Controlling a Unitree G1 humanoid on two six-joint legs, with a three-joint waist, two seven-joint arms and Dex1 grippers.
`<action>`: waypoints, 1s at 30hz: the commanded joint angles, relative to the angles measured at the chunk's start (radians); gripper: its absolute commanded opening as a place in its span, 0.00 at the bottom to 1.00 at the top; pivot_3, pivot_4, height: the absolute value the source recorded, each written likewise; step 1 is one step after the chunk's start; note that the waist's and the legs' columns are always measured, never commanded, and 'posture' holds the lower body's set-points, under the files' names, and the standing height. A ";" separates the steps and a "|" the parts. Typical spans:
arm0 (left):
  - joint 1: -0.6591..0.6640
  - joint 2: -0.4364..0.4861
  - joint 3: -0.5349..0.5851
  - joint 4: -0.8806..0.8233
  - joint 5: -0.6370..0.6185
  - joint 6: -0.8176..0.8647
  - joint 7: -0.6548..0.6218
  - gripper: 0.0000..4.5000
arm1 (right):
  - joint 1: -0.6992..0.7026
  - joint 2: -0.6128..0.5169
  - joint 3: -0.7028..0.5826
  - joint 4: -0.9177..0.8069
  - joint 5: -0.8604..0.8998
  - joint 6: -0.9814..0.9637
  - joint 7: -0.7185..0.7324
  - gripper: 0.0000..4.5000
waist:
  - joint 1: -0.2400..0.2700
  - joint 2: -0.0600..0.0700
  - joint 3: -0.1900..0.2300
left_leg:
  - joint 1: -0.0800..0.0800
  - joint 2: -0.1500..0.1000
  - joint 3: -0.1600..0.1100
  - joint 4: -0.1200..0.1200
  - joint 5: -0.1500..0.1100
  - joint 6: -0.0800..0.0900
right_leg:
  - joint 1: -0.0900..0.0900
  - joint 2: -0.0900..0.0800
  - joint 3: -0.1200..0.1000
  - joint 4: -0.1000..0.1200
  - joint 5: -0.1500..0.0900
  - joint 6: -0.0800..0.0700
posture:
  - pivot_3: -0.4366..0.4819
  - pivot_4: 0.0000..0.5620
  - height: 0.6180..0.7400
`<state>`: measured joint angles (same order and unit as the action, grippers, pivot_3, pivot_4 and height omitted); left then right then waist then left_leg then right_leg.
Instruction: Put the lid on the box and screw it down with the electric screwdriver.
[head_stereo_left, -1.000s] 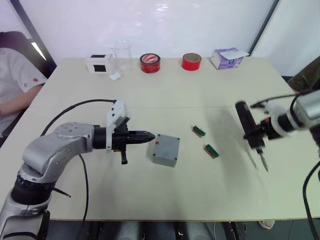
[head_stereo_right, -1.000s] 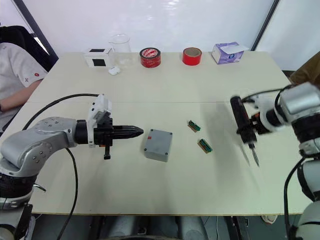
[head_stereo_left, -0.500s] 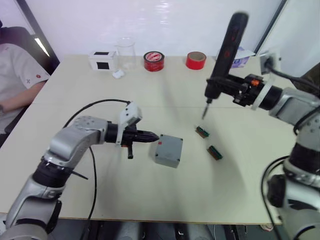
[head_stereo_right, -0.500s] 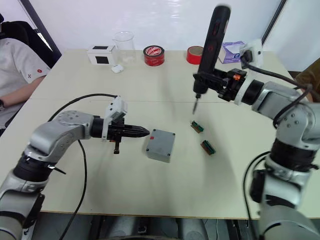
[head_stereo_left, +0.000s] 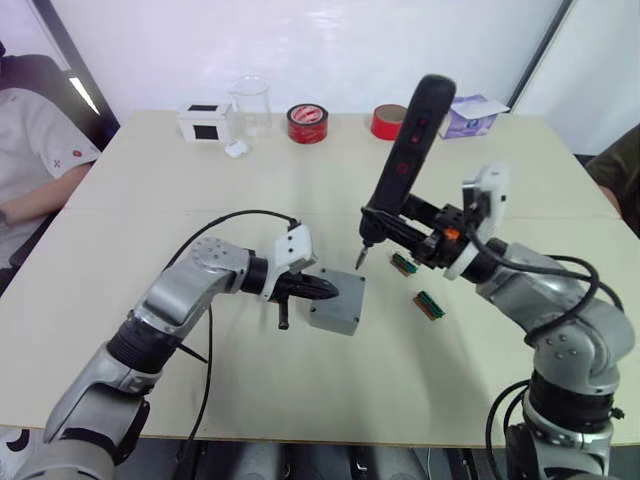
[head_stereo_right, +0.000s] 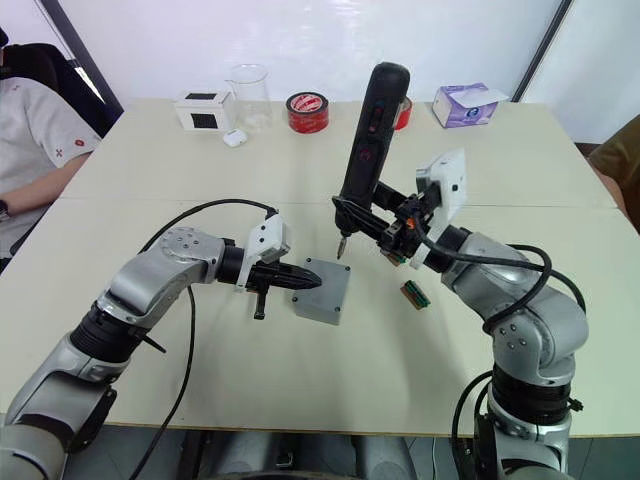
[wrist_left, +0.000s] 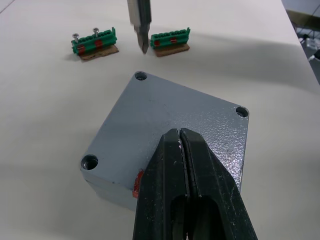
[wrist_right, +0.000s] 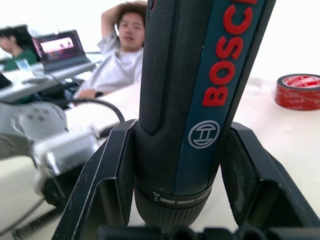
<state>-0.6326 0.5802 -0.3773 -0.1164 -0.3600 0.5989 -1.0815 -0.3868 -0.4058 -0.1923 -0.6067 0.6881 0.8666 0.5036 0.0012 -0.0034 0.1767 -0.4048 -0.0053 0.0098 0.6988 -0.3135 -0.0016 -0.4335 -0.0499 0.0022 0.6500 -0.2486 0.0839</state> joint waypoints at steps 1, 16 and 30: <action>0.020 -0.001 -0.014 0.005 0.038 -0.010 0.004 0.00 | 0.014 -0.010 0.033 -0.028 -0.049 -0.098 -0.003 0.41 | 0.000 0.000 0.000 | 0.000 0.000 0.000 0.000 0.000 0.000 | 0.000 0.000 0.000 0.000 0.000 0.000 | 0.48 0.27 1.00; 0.037 -0.003 -0.008 0.002 0.047 -0.002 -0.005 0.00 | 0.113 -0.054 0.088 -0.006 -0.132 -0.196 -0.008 0.41 | 0.000 0.000 0.000 | 0.011 0.000 0.000 -0.001 0.000 0.000 | 0.011 0.000 0.000 0.000 0.000 0.000 | 0.48 0.27 1.00; 0.059 -0.012 -0.051 0.050 0.116 -0.049 -0.001 0.00 | 0.158 -0.060 0.196 0.061 -0.216 -0.186 -0.051 0.41 | 0.003 -0.003 -0.009 | 0.016 0.000 0.000 -0.001 0.000 0.001 | 0.016 0.001 0.000 -0.001 0.000 0.000 | 0.48 0.27 1.00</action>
<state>-0.6012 0.5617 -0.3832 -0.1047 -0.2939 0.5504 -1.0838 -0.2476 -0.4621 -0.0358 -0.5860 0.5116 0.6462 0.4725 0.0041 -0.0066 0.1674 -0.3874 -0.0049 0.0098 0.6978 -0.3140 -0.0008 -0.4161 -0.0494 0.0027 0.6488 -0.2490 0.0835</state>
